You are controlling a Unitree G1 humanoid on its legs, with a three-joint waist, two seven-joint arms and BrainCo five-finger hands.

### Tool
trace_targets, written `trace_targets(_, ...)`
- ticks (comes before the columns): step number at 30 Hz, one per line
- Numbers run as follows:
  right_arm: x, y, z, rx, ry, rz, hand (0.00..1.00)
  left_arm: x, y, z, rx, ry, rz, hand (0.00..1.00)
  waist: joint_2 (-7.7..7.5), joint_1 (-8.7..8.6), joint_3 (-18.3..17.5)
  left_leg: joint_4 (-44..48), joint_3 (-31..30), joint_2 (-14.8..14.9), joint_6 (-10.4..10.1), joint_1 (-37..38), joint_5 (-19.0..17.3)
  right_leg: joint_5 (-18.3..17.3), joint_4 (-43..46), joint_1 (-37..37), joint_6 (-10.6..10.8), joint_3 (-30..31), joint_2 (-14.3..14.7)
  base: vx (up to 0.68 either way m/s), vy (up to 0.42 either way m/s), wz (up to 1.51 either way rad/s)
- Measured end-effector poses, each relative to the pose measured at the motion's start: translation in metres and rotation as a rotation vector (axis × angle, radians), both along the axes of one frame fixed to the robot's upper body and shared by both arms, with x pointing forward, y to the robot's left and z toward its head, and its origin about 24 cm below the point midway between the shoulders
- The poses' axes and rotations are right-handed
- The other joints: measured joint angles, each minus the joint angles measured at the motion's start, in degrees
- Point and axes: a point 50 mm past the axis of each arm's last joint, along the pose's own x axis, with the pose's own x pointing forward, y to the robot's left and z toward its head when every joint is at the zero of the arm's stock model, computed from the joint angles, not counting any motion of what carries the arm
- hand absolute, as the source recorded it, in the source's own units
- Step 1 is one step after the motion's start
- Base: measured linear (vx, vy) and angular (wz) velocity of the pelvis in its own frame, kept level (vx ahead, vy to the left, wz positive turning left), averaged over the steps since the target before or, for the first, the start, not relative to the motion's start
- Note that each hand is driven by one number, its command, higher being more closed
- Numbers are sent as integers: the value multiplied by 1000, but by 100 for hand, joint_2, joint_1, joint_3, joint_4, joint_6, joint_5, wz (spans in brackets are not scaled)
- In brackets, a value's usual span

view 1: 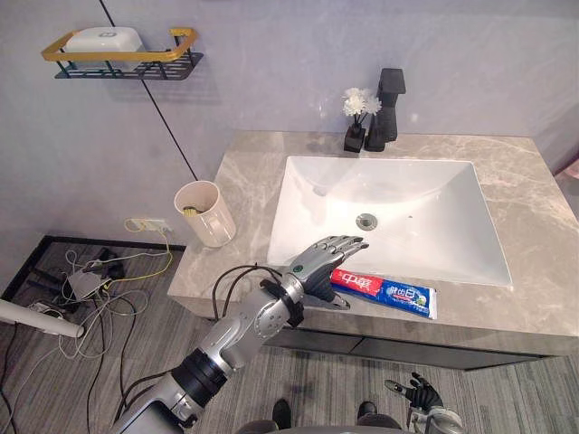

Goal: Organize washtable

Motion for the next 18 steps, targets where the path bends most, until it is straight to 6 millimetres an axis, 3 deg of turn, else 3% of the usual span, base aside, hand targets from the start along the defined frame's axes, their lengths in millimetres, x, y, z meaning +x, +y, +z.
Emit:
trace_targets(9, 1, 0, 0, 1, 0, 1, 0, 8, 9, -7, 47, 19, 38, 100, -30, 0, 19, -12, 45, 3, -1, 4, 0, 19, -2, -28, 10, 38, -6, -12, 0, -2)
trace_targets(18, 7, -2, 4, -5, -31, -5, 0, 25, 28, -1, 89, -8, 105, 100, -34, -50, 49, -50, 183, 14, -2, 31, -1, 34, -1, -91, 8, 176, -10, -1, 2, -8)
